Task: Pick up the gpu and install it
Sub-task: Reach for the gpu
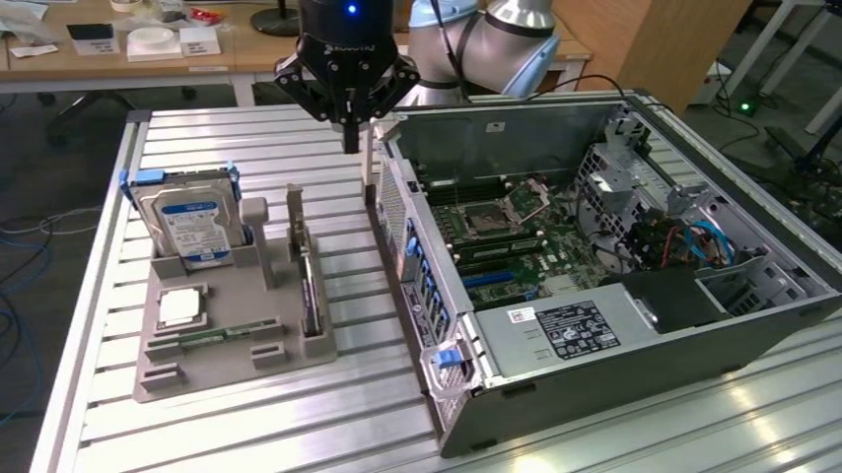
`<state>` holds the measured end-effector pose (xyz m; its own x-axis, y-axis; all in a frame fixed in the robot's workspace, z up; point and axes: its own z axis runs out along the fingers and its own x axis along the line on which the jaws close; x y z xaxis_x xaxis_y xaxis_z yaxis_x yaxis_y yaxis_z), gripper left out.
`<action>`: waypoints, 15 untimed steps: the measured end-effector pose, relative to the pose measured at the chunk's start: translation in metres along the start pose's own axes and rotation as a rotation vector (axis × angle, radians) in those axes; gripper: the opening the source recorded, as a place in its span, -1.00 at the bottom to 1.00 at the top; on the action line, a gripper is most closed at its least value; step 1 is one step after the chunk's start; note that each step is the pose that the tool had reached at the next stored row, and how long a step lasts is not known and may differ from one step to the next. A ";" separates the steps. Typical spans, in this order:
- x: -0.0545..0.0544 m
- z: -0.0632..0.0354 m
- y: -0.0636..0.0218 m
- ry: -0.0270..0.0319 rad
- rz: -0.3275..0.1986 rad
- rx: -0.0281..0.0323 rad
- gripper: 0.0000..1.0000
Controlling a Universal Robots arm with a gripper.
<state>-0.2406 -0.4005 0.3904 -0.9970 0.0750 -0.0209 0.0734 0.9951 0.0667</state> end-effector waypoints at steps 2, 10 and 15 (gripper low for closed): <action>0.002 0.0000 -0.0001 -0.0001 0.000 0.0000 -0.79; 0.008 0.0002 -0.0006 0.0000 0.000 -0.0001 -0.79; 0.013 0.0002 -0.0010 0.0000 0.000 0.0000 -0.79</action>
<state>-0.2531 -0.4005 0.3899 -0.9970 0.0749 -0.0209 0.0734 0.9951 0.0667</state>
